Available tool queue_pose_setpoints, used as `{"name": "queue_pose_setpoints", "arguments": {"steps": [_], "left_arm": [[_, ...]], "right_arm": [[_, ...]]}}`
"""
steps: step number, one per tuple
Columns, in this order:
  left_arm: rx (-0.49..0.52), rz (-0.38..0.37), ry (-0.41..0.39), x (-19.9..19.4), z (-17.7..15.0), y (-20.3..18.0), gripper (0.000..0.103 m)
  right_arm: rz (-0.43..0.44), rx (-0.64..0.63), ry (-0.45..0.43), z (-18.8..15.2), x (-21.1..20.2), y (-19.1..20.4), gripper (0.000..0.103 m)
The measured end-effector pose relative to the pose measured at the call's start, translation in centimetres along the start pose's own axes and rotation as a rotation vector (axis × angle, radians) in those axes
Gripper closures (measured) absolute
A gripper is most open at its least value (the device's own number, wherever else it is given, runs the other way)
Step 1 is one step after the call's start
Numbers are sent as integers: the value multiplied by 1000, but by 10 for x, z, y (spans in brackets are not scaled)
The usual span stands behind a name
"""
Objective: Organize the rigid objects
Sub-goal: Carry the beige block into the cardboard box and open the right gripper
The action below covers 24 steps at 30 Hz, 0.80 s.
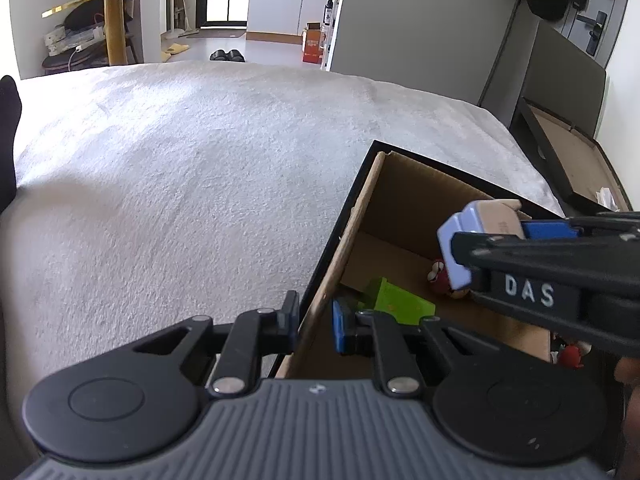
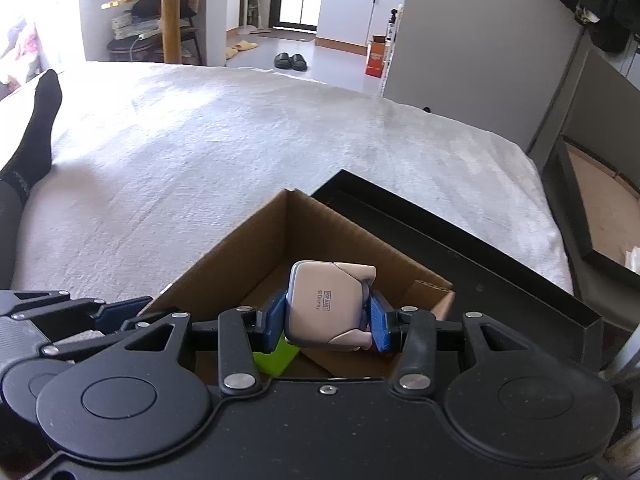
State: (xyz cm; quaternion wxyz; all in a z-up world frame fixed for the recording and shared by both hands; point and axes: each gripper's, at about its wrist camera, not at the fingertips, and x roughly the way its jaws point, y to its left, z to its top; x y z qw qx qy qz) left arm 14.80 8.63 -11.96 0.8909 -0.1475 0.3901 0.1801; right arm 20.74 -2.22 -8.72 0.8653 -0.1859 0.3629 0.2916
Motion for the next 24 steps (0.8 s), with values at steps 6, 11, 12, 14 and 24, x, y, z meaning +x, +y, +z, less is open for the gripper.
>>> {"name": "queue_pose_setpoints", "arguments": {"steps": [6,11,12,14,24], "left_arm": [[-10,-5,5,1,-1,3,87],[-10,-6,17,3,-1,4,87],[-8,4,17,4,-1,3,87],[-8,-9,29,6,-1,3,87],[38,25,5,-2,0,-7,87]], "right_arm": [[64,18,-31,9,3,4,59],[74,13,-52,11,-1,6,57],[72,17,-51,11,-1,5,56],[64,23,-40,11,-1,2,56],[28,43,-26,-4,-22,-9,52]]}}
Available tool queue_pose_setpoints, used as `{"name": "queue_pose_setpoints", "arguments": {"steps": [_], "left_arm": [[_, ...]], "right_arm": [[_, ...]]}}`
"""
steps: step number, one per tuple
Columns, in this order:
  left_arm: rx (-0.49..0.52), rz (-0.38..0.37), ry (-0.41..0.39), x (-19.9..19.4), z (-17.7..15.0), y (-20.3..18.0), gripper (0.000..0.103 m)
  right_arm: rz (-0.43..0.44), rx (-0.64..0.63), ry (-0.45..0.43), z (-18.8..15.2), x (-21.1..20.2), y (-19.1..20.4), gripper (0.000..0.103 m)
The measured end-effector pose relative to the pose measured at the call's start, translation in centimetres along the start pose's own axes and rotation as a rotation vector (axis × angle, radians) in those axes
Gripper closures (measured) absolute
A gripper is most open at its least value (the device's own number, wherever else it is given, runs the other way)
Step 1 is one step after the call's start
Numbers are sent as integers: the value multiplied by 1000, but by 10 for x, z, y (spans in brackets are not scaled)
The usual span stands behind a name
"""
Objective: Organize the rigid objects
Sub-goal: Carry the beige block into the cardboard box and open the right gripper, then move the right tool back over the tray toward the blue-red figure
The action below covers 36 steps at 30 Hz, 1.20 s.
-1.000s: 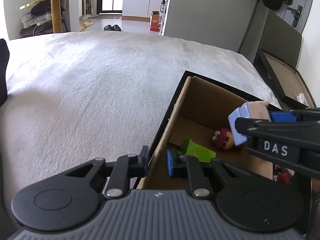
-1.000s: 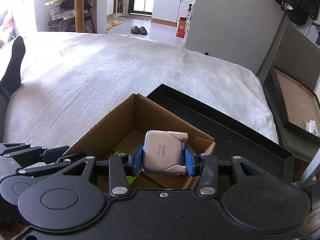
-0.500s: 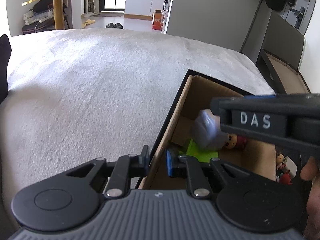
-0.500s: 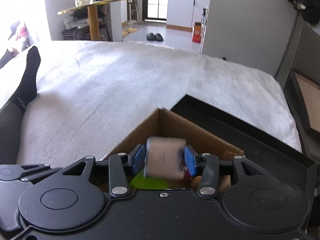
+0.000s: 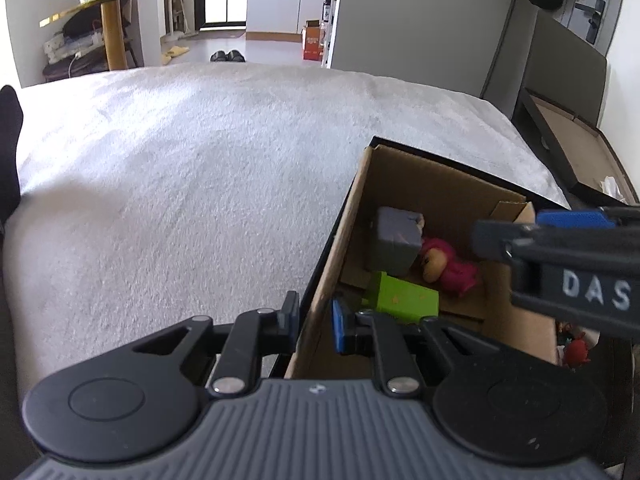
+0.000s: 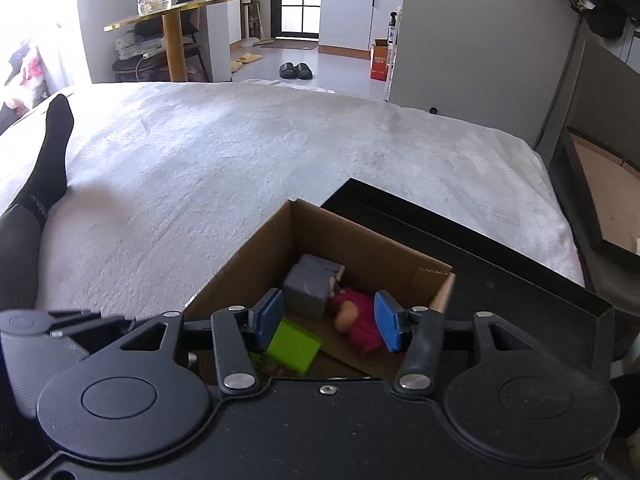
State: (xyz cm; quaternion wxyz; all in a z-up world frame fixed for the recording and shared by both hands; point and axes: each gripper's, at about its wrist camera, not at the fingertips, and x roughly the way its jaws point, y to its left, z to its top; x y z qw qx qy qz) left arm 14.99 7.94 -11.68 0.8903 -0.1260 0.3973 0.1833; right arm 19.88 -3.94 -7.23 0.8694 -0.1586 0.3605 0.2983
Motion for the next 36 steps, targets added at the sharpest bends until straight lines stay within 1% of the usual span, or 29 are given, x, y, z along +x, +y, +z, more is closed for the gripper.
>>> {"name": "queue_pose_setpoints", "arguments": {"steps": [3,7,9,10,12,15,18,24,30,36], "left_arm": [[24,8,-15,-7,3,-7,86],[47,17,-12,-14,7,-17,79],[38,10,-7,-19,9,-19,69],[38,0,-11,-22,11,-21,67],[51,-6,-21,-28,12,-27,56],[88,-7,-41,-37,13,-41,49],[122,-19,-45,-45,11,-55,45],[186,-34,-53,-57,7,-77,41],[226,-30,-69,-67,5,-91,40],[257,-30,-58,-69,2,-102,39]], "right_arm": [[-19,15,-1,-5,-11,-9,50],[-38,45,-2,-14,-25,-23,46],[-53,56,3,-19,-31,-29,44],[-61,60,2,-21,-35,-32,43],[-76,72,-5,-25,-43,-38,38],[-91,93,-14,-32,-54,-48,32],[-102,118,-19,-40,-61,-58,30],[-118,164,-23,-53,-73,-75,28],[-123,190,-26,-64,-81,-85,27],[-123,218,-24,-75,-86,-94,25]]}}
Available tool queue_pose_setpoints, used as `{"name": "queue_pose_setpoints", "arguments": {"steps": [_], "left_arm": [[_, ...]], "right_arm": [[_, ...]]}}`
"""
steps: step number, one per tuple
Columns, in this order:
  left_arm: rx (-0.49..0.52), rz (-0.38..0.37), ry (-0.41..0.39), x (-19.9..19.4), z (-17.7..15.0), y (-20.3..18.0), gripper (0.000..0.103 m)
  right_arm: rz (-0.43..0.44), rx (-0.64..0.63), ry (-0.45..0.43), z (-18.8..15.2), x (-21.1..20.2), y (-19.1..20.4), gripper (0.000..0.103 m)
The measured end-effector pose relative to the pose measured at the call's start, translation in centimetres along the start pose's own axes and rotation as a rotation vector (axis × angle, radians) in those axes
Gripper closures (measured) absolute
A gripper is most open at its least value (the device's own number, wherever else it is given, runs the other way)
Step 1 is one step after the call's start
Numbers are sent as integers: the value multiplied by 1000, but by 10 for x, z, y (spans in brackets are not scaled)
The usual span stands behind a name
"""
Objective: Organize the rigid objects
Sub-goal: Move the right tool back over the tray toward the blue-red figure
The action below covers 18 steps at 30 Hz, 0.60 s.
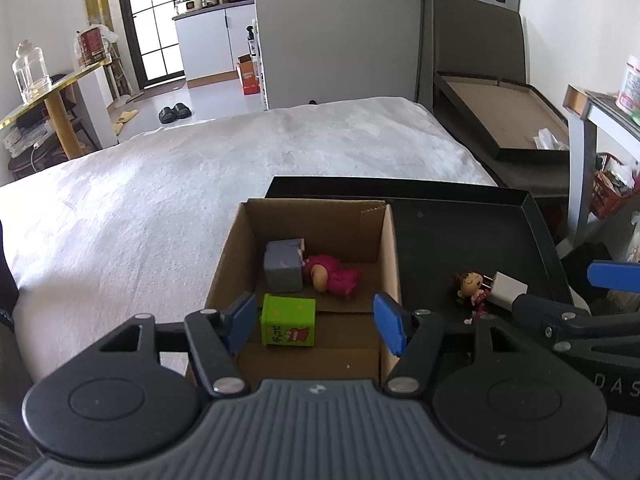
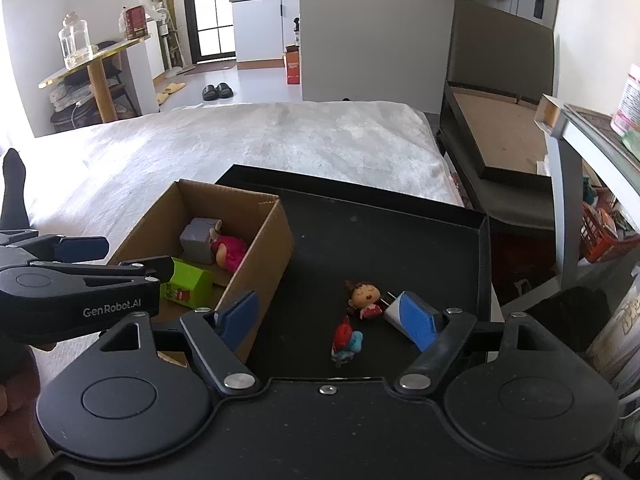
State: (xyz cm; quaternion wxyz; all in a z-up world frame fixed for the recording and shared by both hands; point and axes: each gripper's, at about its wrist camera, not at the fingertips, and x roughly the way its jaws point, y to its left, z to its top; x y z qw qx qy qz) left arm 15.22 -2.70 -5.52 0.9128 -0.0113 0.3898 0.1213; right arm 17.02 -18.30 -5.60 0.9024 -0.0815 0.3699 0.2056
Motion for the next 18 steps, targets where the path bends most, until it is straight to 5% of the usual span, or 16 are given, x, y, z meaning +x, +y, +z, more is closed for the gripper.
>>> {"name": "queue_pose_setpoints", "arguments": {"steps": [18], "left_arm": [[69,-13,49,13,-10,-28,38]], "right_arm": [[-2,68,41,-23,11,-31,25]]}}
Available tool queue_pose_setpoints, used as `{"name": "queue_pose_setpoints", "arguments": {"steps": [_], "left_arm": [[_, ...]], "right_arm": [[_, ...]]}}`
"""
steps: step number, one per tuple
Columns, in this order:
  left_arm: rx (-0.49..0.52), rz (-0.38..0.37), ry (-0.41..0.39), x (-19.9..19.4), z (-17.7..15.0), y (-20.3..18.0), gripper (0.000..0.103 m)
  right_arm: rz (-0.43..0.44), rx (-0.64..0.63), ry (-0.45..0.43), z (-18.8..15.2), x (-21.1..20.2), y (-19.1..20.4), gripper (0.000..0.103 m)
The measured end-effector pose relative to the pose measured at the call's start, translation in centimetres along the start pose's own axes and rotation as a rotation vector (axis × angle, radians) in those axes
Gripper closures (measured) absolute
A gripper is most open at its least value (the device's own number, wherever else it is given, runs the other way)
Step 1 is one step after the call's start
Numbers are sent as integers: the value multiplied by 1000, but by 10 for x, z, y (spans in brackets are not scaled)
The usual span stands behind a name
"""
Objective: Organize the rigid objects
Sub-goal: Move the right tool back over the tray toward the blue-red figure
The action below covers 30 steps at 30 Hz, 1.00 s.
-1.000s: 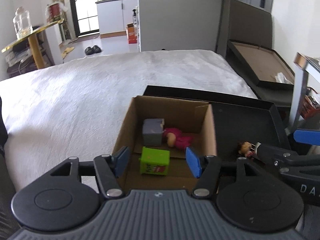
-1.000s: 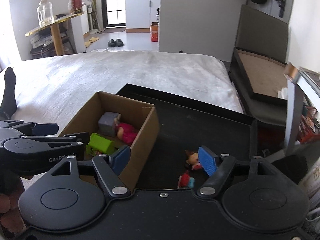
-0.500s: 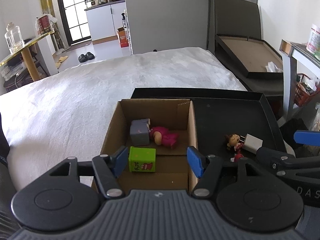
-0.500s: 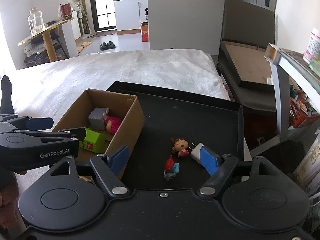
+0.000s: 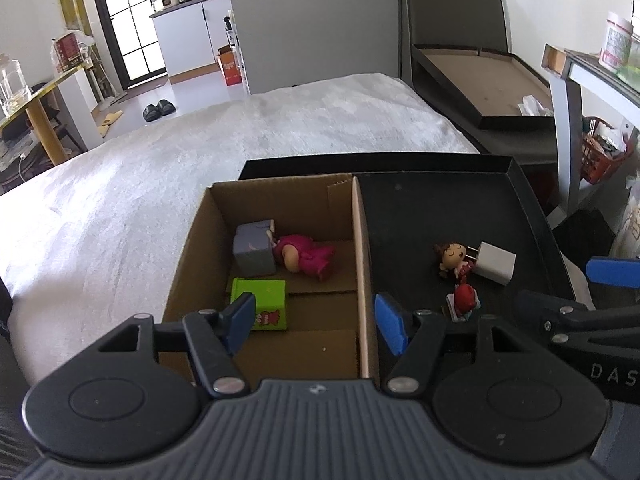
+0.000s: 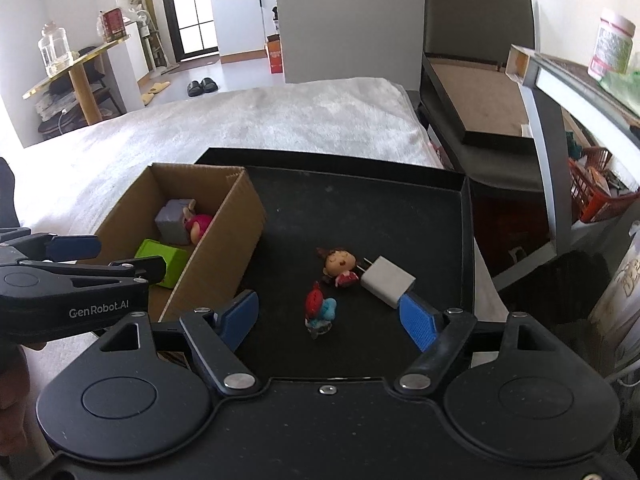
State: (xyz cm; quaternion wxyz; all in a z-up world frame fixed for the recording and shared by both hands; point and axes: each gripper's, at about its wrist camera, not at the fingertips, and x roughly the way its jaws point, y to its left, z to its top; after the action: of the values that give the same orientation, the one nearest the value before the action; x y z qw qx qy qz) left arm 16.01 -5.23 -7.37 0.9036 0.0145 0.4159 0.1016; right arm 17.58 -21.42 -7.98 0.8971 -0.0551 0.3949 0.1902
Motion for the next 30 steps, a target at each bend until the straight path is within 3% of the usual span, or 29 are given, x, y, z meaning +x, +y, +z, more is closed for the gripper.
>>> {"name": "queue_pose_setpoints", "arguments": {"steps": [12,16,20,30], "left_arm": [[8,-16,0,17,-4,-10,39],[12,-36,-1,24,-5,-13,51],[4,-41,8,31,-4,-13,71],[-15,-69,35,50,-2,-18,84]], "right_arm": [[19,18,29,-2,18,-8,29],[29,26,39,-2,28,-11,31],[41,27,52,-2,37,-12,37],[75,29,91,1,63,-12,49]]}}
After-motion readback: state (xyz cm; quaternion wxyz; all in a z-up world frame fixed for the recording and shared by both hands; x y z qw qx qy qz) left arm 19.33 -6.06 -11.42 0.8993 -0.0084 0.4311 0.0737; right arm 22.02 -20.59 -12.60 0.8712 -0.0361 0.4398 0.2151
